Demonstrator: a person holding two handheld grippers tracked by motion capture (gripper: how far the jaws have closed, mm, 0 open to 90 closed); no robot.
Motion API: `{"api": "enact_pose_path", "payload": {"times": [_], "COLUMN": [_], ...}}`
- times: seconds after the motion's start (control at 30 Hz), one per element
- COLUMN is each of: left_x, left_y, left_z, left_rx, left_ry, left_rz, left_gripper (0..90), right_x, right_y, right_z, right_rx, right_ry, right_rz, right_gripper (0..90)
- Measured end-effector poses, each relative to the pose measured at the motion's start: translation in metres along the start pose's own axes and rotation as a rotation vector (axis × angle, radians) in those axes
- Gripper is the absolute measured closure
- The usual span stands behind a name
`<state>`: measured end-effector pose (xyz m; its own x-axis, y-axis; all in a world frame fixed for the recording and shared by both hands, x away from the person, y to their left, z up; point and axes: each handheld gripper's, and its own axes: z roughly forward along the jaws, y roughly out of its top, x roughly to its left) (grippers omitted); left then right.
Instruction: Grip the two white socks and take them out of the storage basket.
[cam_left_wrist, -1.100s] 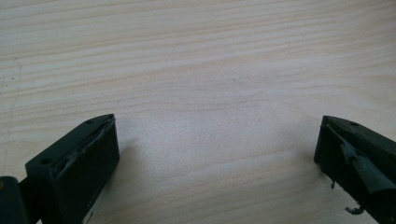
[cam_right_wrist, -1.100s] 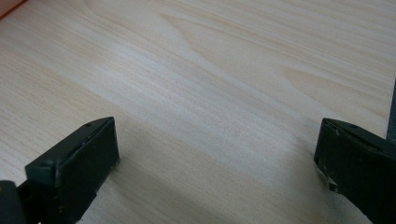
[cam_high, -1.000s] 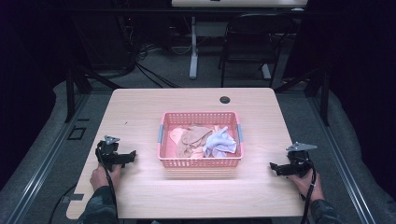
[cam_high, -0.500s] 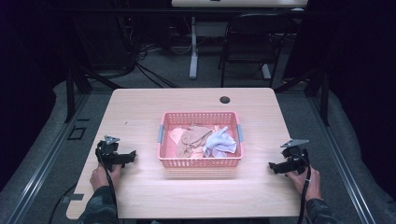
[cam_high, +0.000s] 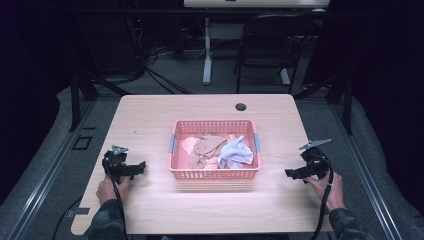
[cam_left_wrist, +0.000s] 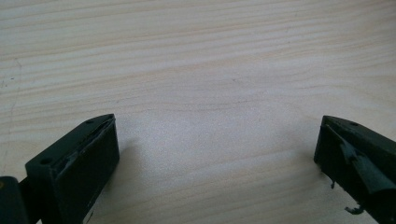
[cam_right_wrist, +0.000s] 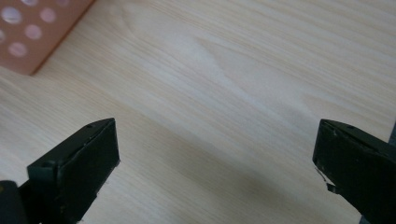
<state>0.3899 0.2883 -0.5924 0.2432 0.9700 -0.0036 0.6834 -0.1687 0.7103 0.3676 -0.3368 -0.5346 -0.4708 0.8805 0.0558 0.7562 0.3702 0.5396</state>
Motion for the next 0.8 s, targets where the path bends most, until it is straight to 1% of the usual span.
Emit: {"api": "enact_pose_path", "payload": {"times": [0.17, 0.2, 0.23, 0.27, 0.33, 0.37, 0.4, 0.43, 0.53, 0.57, 0.63, 0.7, 0.73, 0.77, 0.8], "left_x": [0.000, 0.000, 0.000, 0.000, 0.000, 0.000, 0.000, 0.000, 0.000, 0.000, 0.000, 0.000, 0.000, 0.000, 0.000], "left_y": [0.000, 0.000, 0.000, 0.000, 0.000, 0.000, 0.000, 0.000, 0.000, 0.000, 0.000, 0.000, 0.000, 0.000, 0.000], "left_z": [0.000, 0.000, 0.000, 0.000, 0.000, 0.000, 0.000, 0.000, 0.000, 0.000, 0.000, 0.000, 0.000, 0.000, 0.000], "left_rx": [0.000, 0.001, -0.001, -0.002, -0.002, -0.002, -0.002, -0.003, -0.003, -0.003, -0.003, -0.003, -0.003, -0.003, -0.003], "left_ry": [0.000, 0.000, 0.000, 0.000, 0.000, 0.000, 0.000, 0.000, 0.000, 0.000, 0.000, 0.000, 0.000, 0.001, 0.001], "left_rz": [0.000, -0.001, 0.001, 0.000, 0.000, 0.000, 0.000, 0.000, 0.000, 0.000, 0.000, 0.000, 0.000, -0.001, -0.001], "left_gripper": [0.0, 0.0, 0.0, 0.0, 0.0, 0.0, 0.0, 0.0, 0.0, 0.0, 0.0, 0.0, 0.0, 0.0, 0.0], "right_x": [0.005, 0.008, 0.008, 0.012, 0.016, 0.019, 0.019, 0.020, 0.026, 0.029, 0.031, 0.034, 0.037, 0.037, 0.039], "right_y": [0.007, 0.010, 0.010, 0.014, 0.017, 0.019, 0.019, 0.021, 0.027, 0.032, 0.035, 0.040, 0.045, 0.045, 0.047], "right_z": [-0.002, -0.004, -0.004, -0.006, -0.008, -0.009, -0.009, -0.011, -0.014, -0.017, -0.019, -0.024, -0.031, -0.031, -0.034], "right_rx": [0.004, 0.019, 0.019, 0.027, 0.022, 0.020, 0.020, 0.027, 0.032, 0.038, 0.040, 0.032, 0.026, 0.026, 0.012], "right_ry": [0.015, 0.021, 0.021, 0.027, 0.030, 0.036, 0.036, 0.036, 0.046, 0.052, 0.053, 0.061, 0.055, 0.055, 0.062], "right_rz": [-0.017, -0.030, -0.030, -0.039, -0.053, -0.051, -0.051, -0.062, -0.070, -0.082, -0.085, -0.098, -0.120, -0.120, -0.121], "right_gripper": [0.0, 0.0, 0.0, 0.0, 0.0, 0.0, 0.0, 0.0, 0.0, 0.0, 0.0, 0.0, 0.0, 0.0, 0.0]}}
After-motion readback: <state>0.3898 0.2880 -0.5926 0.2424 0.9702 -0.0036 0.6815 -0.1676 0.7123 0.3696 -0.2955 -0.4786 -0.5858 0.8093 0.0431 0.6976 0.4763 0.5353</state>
